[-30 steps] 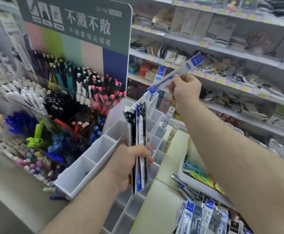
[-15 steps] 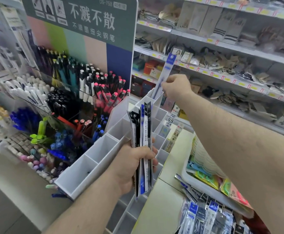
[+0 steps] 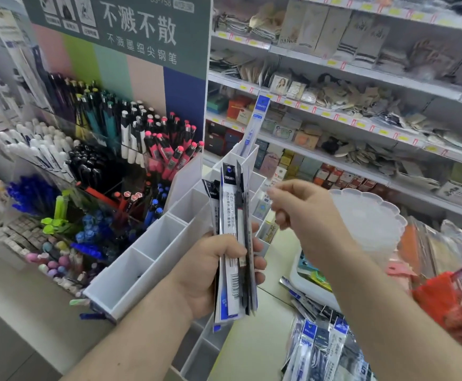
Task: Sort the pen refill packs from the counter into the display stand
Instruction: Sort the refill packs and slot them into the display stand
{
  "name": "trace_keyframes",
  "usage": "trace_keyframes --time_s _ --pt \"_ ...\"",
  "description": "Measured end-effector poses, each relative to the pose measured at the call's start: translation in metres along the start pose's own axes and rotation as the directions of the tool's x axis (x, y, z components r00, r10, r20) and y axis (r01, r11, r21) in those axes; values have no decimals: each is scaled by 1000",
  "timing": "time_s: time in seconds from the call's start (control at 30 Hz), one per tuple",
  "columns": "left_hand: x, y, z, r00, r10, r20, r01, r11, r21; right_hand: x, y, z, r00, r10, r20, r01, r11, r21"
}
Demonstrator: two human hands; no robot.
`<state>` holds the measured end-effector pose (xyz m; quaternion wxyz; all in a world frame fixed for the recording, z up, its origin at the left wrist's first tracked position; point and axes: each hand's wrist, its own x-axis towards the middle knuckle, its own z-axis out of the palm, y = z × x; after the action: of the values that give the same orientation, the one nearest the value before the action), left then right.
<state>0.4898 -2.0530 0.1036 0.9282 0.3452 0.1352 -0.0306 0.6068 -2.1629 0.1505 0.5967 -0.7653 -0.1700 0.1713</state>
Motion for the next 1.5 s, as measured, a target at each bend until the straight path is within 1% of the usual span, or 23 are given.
trace_keyframes --time_s 0.07,0.17,0.27,0.37,0.4,0.5,0.6,0.67,0.7,0.77,0.8,0.83,0.87,0.93,1.0,1.03,1.1,1.17,1.23,1.3,1.33,1.43,1.5 --pt "-1 -3 1 999 -21 25 20 1000 19 -30 3 0 998 12 55 -12 1000 6" --pt "-2 -11 2 998 -58 15 57 994 96 -56 12 5 994 1 109 6 998 -55" --pt "-3 -18 3 998 -64 -3 64 983 174 -64 23 3 998 -21 63 25 998 -54" --pt "-8 -22 7 997 -75 -7 74 968 241 -71 27 -6 995 86 46 -91 988 123" --pt "-11 -23 9 997 -74 -6 73 964 255 -74 29 -7 995 94 42 -99 985 142" --pt "-17 -25 13 998 -37 -43 49 953 300 -79 37 -10 996 84 -40 -78 988 137" --pt "-22 -28 15 993 21 -119 21 938 346 -85 38 -14 992 98 -79 -83 981 173" --pt "-22 -32 16 983 65 -173 8 920 393 -89 39 -14 989 50 -140 -37 995 93" --pt "-22 -34 16 977 96 -189 -7 906 423 -91 41 -13 981 -4 -192 2 1000 -9" --pt "-22 -41 16 961 174 -216 -47 870 491 -93 46 -8 949 -126 -290 56 970 -238" --pt "-22 -46 16 950 221 -222 -71 842 535 -95 48 -5 935 -157 -318 58 952 -300" --pt "-22 -49 17 941 264 -214 -97 811 576 -97 48 -3 930 -166 -328 56 946 -318" --pt "-23 -52 20 939 291 -185 -124 786 606 -99 48 -1 933 -157 -323 56 952 -302" --pt "-25 -56 25 953 287 -93 -174 773 610 -102 46 1 954 -112 -279 61 981 -186" --pt "-26 -57 28 963 269 -31 -207 807 553 -106 42 2 974 -29 -224 36 999 28" --pt "-25 -57 27 966 256 -17 -214 839 501 -108 39 2 981 44 -190 -13 987 161" --pt "-22 -56 23 978 208 0 -192 903 385 -109 36 1 976 198 -86 -151 911 384" --pt "-20 -55 20 986 159 45 -165 938 304 -109 35 -5 953 299 51 -282 811 513" --pt "-19 -53 18 988 102 114 -130 954 270 -109 36 -11 928 330 172 -367 729 578" --pt "-17 -52 15 985 61 162 -100 964 246 -110 37 -15 916 325 236 -400 703 588" --pt "-17 -52 13 985 60 159 -97 967 237 -110 38 -17 914 318 250 -404 697 592" --pt "-16 -50 13 994 104 41 -111 963 244 -109 38 -23 922 303 240 -386 676 628" --pt "-15 -48 12 983 171 -66 -140 932 333 -106 39 -28 941 296 163 -334 733 592"
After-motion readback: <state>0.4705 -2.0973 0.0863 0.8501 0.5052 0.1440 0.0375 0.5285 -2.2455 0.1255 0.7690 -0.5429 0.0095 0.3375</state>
